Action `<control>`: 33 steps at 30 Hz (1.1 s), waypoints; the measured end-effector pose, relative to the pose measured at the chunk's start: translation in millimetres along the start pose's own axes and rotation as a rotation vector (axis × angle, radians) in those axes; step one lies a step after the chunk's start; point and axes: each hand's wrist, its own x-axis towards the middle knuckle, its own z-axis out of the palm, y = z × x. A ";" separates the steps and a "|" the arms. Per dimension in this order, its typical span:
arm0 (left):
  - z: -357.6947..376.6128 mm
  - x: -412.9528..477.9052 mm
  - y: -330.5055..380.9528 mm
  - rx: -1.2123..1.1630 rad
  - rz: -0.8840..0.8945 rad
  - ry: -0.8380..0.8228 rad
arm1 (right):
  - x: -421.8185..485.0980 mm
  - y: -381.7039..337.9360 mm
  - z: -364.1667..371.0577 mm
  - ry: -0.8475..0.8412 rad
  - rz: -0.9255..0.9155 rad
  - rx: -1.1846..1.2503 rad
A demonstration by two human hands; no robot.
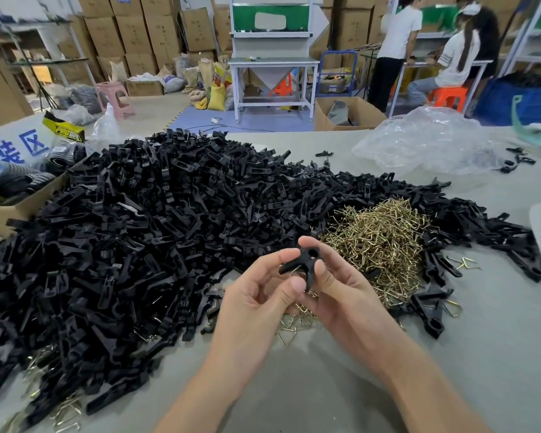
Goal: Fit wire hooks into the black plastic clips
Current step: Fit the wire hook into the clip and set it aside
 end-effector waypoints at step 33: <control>40.5 -6.0 -23.5 0.465 0.105 0.133 | 1.7 32.4 27.2 0.626 -0.118 0.013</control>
